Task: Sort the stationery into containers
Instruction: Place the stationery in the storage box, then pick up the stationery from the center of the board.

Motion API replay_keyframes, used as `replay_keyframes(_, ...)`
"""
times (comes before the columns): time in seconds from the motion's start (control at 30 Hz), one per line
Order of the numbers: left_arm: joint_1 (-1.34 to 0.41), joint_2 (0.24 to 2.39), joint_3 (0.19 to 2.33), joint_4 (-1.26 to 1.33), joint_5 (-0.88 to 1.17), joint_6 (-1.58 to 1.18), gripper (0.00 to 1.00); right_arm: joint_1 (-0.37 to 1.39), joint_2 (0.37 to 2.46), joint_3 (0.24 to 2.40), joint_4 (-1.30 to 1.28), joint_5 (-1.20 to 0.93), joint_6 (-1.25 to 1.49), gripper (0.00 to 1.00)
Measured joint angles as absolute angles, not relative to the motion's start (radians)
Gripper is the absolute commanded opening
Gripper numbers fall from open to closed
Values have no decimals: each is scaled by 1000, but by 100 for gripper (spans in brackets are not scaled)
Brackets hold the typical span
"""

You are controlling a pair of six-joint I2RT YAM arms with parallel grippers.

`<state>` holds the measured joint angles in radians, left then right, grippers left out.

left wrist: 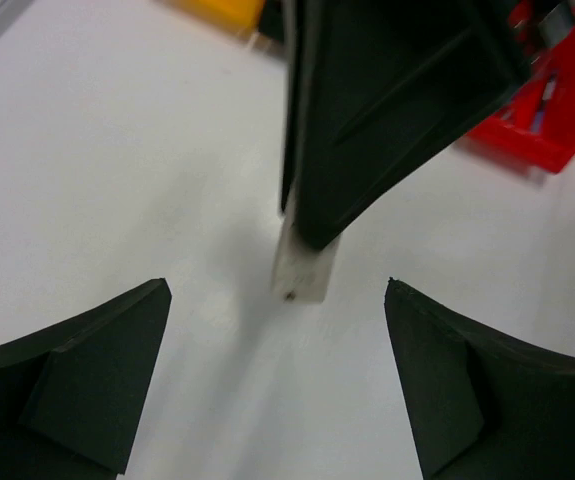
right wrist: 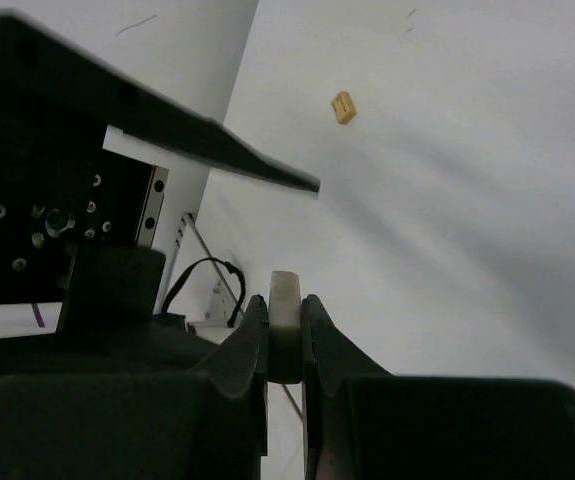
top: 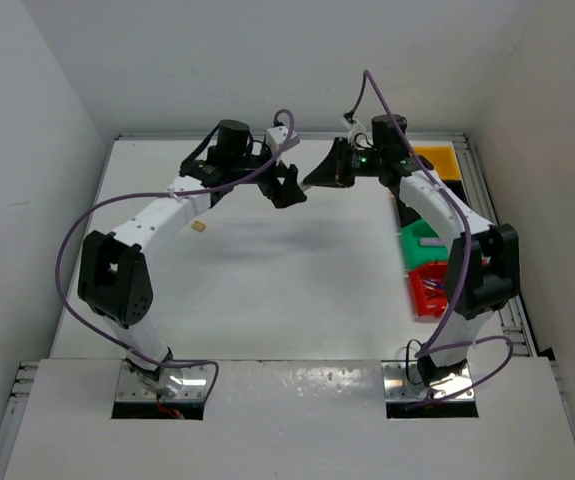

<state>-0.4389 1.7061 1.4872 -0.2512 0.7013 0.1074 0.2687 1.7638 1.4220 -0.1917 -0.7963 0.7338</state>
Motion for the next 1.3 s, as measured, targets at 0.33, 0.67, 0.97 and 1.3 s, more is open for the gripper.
replay_keyframes(0.33, -377, 1705, 1495, -340, 373, 73, 100, -12, 1800, 1592, -305, -598, 508, 0)
replay_keyframes(0.67, -332, 1715, 1496, -473, 111, 78, 100, -197, 1914, 1675, -301, -143, 242, 0)
replay_keyframes(0.97, -289, 1721, 1495, -505, 40, 88, 100, -206, 2125, 1804, -287, -48, 179, 58)
replay_keyframes(1.3, -139, 1808, 1546, -712, 218, 484, 88, -205, 2151, 1854, -325, -88, 196, 65)
